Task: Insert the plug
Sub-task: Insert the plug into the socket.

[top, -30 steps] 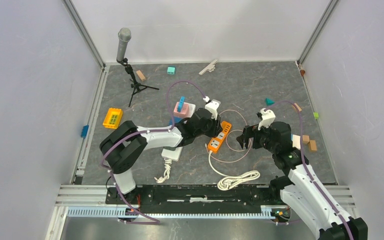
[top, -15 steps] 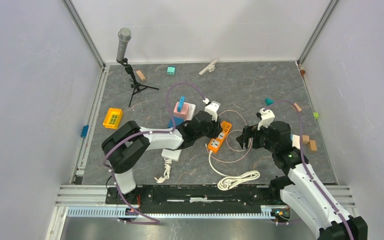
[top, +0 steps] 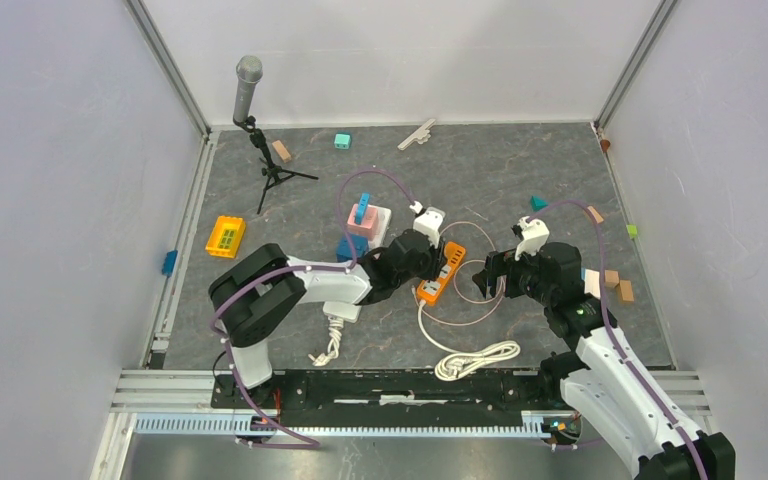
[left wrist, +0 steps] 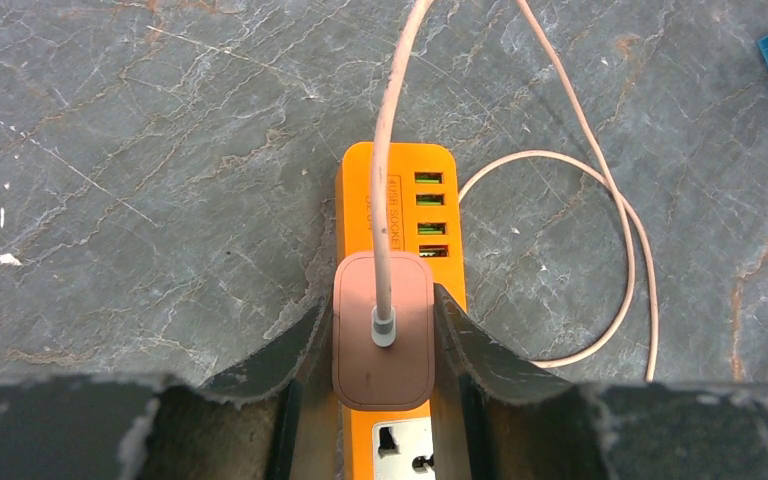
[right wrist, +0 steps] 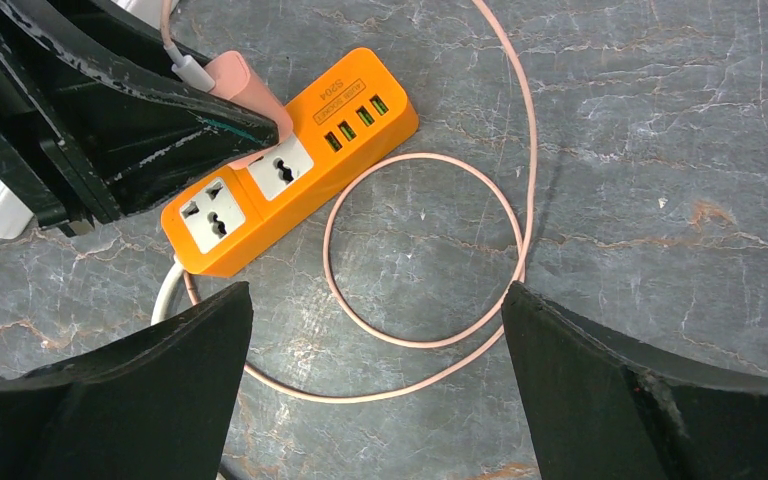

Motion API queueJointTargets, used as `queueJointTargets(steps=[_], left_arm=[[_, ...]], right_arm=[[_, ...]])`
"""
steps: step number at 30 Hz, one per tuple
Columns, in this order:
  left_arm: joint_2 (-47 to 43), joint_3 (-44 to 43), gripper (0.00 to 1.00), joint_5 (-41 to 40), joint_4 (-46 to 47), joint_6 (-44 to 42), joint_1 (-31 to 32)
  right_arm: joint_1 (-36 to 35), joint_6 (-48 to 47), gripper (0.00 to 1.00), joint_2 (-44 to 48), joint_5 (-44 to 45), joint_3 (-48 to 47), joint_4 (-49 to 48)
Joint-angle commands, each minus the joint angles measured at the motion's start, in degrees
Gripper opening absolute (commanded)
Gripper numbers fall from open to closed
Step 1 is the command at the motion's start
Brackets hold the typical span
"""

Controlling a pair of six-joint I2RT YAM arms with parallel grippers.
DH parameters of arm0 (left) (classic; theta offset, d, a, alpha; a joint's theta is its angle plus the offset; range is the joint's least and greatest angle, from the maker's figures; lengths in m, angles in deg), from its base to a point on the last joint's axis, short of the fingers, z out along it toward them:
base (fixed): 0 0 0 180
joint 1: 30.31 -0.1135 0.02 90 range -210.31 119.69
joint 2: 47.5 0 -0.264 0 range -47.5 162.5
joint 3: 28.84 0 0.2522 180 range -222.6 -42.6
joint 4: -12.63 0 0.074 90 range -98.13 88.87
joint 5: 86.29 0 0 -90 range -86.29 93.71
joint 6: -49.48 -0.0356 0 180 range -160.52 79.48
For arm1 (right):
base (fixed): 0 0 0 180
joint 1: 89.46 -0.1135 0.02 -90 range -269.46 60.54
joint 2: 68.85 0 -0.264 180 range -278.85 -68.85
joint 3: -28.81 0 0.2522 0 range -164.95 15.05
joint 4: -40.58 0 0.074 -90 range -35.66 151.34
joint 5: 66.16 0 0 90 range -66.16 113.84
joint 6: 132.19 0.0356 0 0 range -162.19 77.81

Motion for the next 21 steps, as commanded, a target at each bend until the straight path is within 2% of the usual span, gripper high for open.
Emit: queueJointTargets(steps=[1, 16, 21], left_arm=[[2.65, 1.84, 0.02, -2.04, -2.09, -3.57, 2.22], [8.22, 5.70, 0.02, -2.84, 1.73, 0.53, 4.42], [11.16, 4.35, 0.02, -2.61, 0.90, 0.76, 4.97]], right_arm=[[0.13, -0.61, 0.98, 0.26, -0.67, -2.38, -1.34], [0.21, 0.95, 0.98, 1.20, -1.04, -2.84, -1.90], [0.32, 1.02, 0.98, 1.18, -1.01, -3.23, -2.11]])
